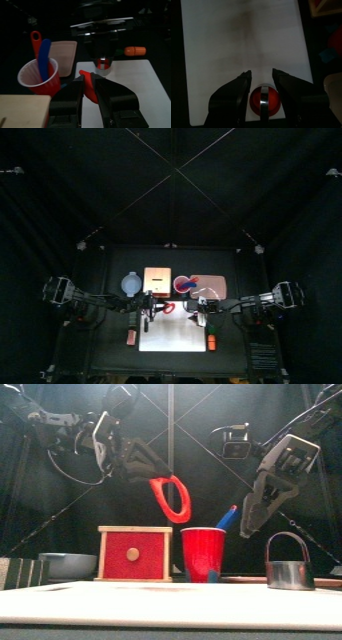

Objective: Get the cutter from the drawer then cut the dough then place the extra dough in the bowl
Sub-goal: Place the extra dough in the bowl

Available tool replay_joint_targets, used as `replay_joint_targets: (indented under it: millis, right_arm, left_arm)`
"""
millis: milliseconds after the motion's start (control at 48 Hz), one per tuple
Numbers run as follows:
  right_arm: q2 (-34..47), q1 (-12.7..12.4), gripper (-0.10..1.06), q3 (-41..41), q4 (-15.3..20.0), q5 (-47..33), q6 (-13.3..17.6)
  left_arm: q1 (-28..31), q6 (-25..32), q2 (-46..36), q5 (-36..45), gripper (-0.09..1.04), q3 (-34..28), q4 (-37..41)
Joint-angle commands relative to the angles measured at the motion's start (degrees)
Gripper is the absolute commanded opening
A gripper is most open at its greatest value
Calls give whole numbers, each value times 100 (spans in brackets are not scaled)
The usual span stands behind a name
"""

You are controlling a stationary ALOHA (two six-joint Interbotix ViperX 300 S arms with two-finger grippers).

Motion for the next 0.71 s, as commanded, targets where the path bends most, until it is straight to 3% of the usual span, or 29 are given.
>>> replay_joint_targets:
  millis: [21, 167, 333, 500, 604, 708]
  right_arm:
    - [-18, -62, 77, -220, -220, -466, -9]
    - [-18, -123, 77, -272, -615, -1608, 0]
    - [0, -132, 77, -158, -721, -2593, -35]
    - [18, -167, 77, -88, -721, -2646, -44]
    - [18, -185, 77, -26, -721, -2646, -44]
    - [18, -193, 77, -9, -721, -2654, -44]
  left_arm:
    - [114, 62, -598, 9, 61, 246, -88]
    - [299, 105, -1468, 35, 61, 844, -220]
    - [650, 114, -2619, 580, 61, 1494, -571]
    - [1635, 105, -3287, 1301, 61, 1951, -677]
    - [2391, 105, -3340, 1626, 61, 2101, -686]
    - [2786, 114, -3120, 1793, 61, 2109, -598]
